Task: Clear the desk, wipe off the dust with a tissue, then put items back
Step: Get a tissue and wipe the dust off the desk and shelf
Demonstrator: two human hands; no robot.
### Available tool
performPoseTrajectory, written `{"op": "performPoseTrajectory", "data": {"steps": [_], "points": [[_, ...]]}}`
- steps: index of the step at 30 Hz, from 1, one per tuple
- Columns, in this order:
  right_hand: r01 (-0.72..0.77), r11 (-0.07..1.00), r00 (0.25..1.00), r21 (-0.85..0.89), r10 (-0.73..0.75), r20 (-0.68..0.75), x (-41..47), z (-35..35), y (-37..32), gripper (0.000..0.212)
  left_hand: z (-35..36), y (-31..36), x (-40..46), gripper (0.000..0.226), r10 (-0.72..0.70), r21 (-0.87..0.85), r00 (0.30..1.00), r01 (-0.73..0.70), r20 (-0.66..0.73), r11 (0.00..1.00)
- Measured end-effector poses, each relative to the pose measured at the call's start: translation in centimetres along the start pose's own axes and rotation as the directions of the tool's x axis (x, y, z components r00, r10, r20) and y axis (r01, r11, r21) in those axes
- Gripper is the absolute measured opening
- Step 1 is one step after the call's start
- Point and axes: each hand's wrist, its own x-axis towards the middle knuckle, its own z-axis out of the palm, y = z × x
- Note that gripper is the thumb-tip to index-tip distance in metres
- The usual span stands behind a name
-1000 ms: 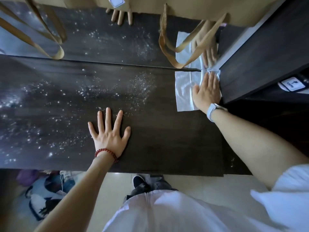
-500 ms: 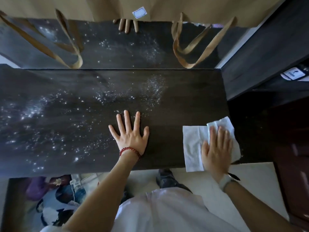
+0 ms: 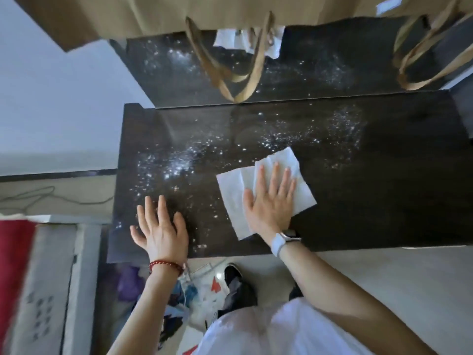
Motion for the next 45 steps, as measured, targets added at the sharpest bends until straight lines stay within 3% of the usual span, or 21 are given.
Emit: {"op": "performPoseTrajectory", "data": {"steps": [3, 5, 10, 14, 19, 22, 24, 26, 30, 32, 34, 36, 38, 40, 45], "points": [[0.220, 0.975, 0.975, 0.020, -0.221, 0.036, -1.7, 2.1, -9.5, 0.062, -2.3, -4.9, 0.9, 0.051, -0.143, -0.033, 0.989, 0.142, -0.041, 0.989], [0.387, 0.922, 0.919, 0.028, -0.388, 0.075, -3.5, 3.2, -14.4, 0.061, -3.3, -7.0, 1.4, 0.049, -0.211, -0.070, 0.975, 0.206, -0.064, 0.976], [0.598, 0.801, 0.798, -0.022, -0.593, 0.106, -5.5, 3.9, -14.8, 0.053, -3.9, -8.8, 2.3, 0.054, -0.254, -0.123, 0.966, 0.258, 0.048, 0.958], [0.519, 0.851, 0.851, -0.076, -0.507, 0.139, -6.1, 1.7, -5.9, 0.055, -3.0, -8.0, 2.0, 0.063, -0.275, -0.108, 0.956, 0.285, 0.102, 0.952], [0.144, 0.970, 0.986, -0.197, -0.124, 0.110, -6.0, -1.6, 7.4, 0.061, -2.7, -7.5, 2.0, 0.061, -0.295, -0.122, 0.954, 0.300, 0.056, 0.946], [-0.141, 0.978, 0.985, -0.151, 0.154, 0.073, -5.6, -2.5, 9.5, 0.062, -2.7, -7.9, 2.0, 0.056, -0.285, -0.167, 0.957, 0.291, 0.060, 0.942], [-0.241, 0.966, 0.969, -0.096, 0.245, 0.025, -5.8, -2.0, 7.3, 0.061, -2.8, -8.5, 1.9, 0.056, -0.247, -0.200, 0.966, 0.258, 0.081, 0.945], [-0.157, 0.984, 0.987, -0.080, 0.159, 0.020, -6.3, -0.8, 3.5, 0.060, -3.2, -9.1, 1.8, 0.057, -0.184, -0.234, 0.979, 0.201, 0.092, 0.951], [0.207, 0.976, 0.977, -0.068, -0.203, 0.063, -7.4, 1.6, -6.4, 0.059, -4.3, -10.8, 2.0, 0.057, -0.066, -0.331, 0.983, 0.121, 0.171, 0.936], [0.386, 0.920, 0.920, -0.064, -0.379, 0.102, -7.9, 2.5, -12.1, 0.058, -5.1, -12.0, 2.5, 0.051, -0.072, -0.525, 0.970, 0.187, 0.232, 0.830], [0.530, 0.846, 0.841, -0.063, -0.516, 0.161, -8.2, 3.2, -16.1, 0.055, -5.7, -12.6, 2.8, 0.040, -0.110, -0.711, 0.942, 0.313, 0.317, 0.629], [0.680, 0.730, 0.724, -0.059, -0.657, 0.212, -7.7, 4.0, -18.6, 0.054, -6.3, -13.6, 3.2, 0.040, -0.147, -0.770, 0.905, 0.418, 0.399, 0.483], [0.808, 0.586, 0.579, -0.062, -0.772, 0.261, -5.8, 4.4, -19.5, 0.055, -6.5, -14.3, 3.4, 0.057, -0.158, -0.783, 0.869, 0.491, 0.468, 0.382], [0.858, 0.502, 0.510, -0.107, -0.812, 0.282, -2.8, 4.4, -20.7, 0.056, -6.7, -14.5, 3.7, 0.065, -0.179, -0.798, 0.850, 0.526, 0.495, 0.294], [0.687, 0.708, 0.726, -0.163, -0.657, 0.201, -0.1, 5.1, -24.2, 0.058, -6.5, -14.7, 3.9, 0.050, -0.214, -0.837, 0.854, 0.513, 0.474, 0.192]]}}
